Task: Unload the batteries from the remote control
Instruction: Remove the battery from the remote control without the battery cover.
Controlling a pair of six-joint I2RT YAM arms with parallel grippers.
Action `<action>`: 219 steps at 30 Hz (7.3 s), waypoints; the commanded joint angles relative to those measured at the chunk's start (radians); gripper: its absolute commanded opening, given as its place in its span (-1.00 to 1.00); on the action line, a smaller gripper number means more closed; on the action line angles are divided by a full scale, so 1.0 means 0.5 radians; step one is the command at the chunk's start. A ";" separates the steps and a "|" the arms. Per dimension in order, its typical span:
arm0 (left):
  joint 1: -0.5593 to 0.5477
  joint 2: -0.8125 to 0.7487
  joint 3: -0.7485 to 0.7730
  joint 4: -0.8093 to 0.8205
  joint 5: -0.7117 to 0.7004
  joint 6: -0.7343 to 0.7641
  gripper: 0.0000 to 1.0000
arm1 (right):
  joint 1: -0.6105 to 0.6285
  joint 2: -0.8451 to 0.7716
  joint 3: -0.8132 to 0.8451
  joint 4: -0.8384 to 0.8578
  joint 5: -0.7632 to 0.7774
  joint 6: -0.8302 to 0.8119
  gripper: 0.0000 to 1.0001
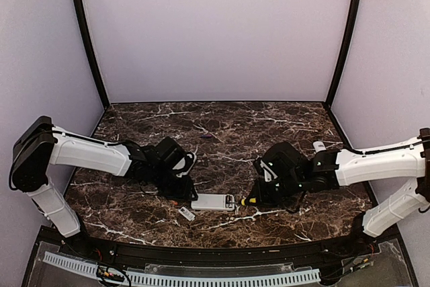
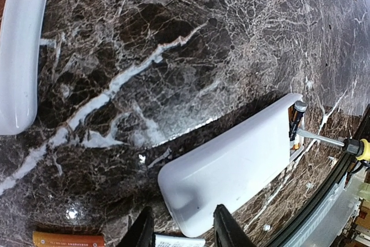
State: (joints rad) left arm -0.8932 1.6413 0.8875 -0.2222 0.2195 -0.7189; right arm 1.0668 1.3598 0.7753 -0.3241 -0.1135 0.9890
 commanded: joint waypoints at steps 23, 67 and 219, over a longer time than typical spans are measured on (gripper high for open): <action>-0.008 0.080 -0.090 0.098 0.073 -0.021 -0.48 | -0.066 0.078 -0.175 0.450 -0.160 0.203 -1.00; -0.008 0.089 -0.085 0.106 0.077 -0.017 -0.52 | -0.180 -0.174 -0.408 0.867 -0.424 0.262 -1.00; 0.016 0.024 0.024 0.074 0.349 0.175 0.01 | -0.074 0.370 0.447 0.015 0.065 -0.173 -1.00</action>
State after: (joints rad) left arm -0.8845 1.7172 0.9268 -0.1616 0.3733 -0.6270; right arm 1.0344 1.5311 0.9356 -0.3367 -0.1005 0.9604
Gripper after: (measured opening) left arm 0.506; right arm 0.137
